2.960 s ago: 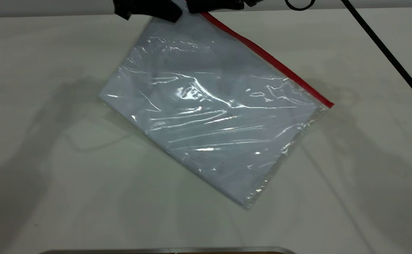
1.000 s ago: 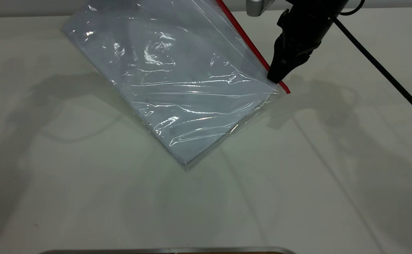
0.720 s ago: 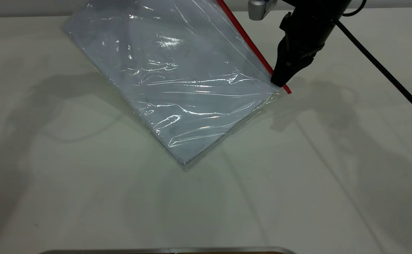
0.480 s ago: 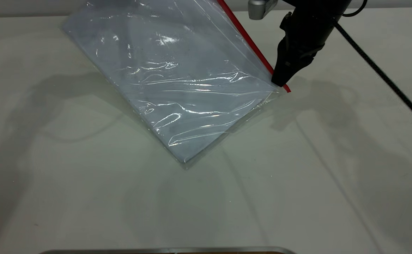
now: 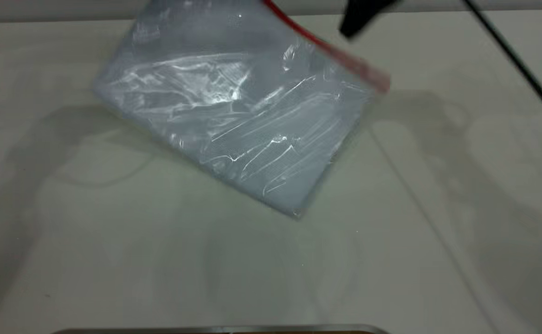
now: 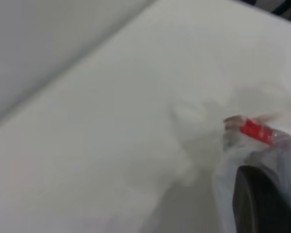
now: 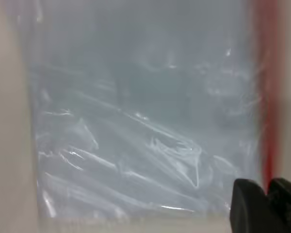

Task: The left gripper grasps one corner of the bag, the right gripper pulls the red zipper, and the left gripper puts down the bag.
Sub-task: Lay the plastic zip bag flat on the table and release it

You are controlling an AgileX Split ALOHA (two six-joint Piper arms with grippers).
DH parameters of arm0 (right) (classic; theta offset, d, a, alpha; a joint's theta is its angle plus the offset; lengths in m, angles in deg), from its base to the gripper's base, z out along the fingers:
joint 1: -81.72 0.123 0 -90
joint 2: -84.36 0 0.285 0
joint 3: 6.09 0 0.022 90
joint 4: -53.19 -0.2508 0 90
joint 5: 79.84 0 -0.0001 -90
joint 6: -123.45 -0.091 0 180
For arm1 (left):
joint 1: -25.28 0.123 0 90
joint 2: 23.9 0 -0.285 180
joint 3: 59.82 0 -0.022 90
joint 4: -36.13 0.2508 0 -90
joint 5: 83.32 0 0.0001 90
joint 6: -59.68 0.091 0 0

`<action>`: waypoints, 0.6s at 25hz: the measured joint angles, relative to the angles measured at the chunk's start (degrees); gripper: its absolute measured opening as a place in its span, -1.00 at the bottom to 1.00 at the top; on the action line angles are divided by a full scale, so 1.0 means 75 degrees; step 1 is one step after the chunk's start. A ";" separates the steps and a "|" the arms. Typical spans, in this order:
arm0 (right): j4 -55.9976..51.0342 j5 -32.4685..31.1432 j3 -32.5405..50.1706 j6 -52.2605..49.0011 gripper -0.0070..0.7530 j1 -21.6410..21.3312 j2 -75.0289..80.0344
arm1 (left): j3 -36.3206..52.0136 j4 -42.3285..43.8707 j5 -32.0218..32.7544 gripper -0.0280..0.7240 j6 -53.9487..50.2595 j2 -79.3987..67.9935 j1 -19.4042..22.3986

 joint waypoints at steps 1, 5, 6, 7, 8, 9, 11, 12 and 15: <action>-0.0116 -0.0117 -0.0173 0.0000 -0.70 0.0000 -0.0108 | 0.0156 -0.0034 -0.0071 -0.78 -0.0002 -0.0029 0.0000; -0.0349 -0.0391 -0.0622 0.0000 -0.67 0.0000 -0.0404 | 0.0624 -0.0832 -0.0122 -0.78 0.0249 -0.0125 0.0000; -0.0374 -0.0435 -0.0683 0.0000 -0.66 0.0007 -0.0466 | 0.0731 -0.1055 -0.0122 -0.78 0.0312 -0.0125 0.0000; -0.0416 -0.0480 -0.0702 -0.0008 -0.64 0.0007 -0.0518 | 0.0814 -0.1213 -0.0115 -0.78 0.0343 -0.0125 0.0000; -0.0457 -0.0551 -0.0702 -0.0008 -0.62 0.0007 -0.0583 | 0.0872 -0.1297 -0.0115 -0.78 0.0343 -0.0133 -0.0007; -0.0571 -0.0698 -0.0707 -0.0008 -0.59 0.0007 -0.0662 | 0.0927 -0.1347 -0.0115 -0.78 0.0322 -0.0139 -0.0007; -0.0876 -0.0999 -0.0707 -0.0008 -0.53 0.0000 -0.0860 | 0.0992 -0.1434 -0.0122 -0.76 0.0068 -0.0203 -0.0054; -0.1024 -0.1249 -0.0707 -0.0008 -0.51 0.0000 -0.1018 | 0.0998 -0.1479 -0.0122 -0.75 -0.0182 -0.0260 -0.0096; -0.1249 -0.2045 -0.0725 -0.0008 -0.48 0.0000 -0.1581 | 0.0998 -0.1581 -0.0222 -0.64 -0.0954 -0.0551 -0.0283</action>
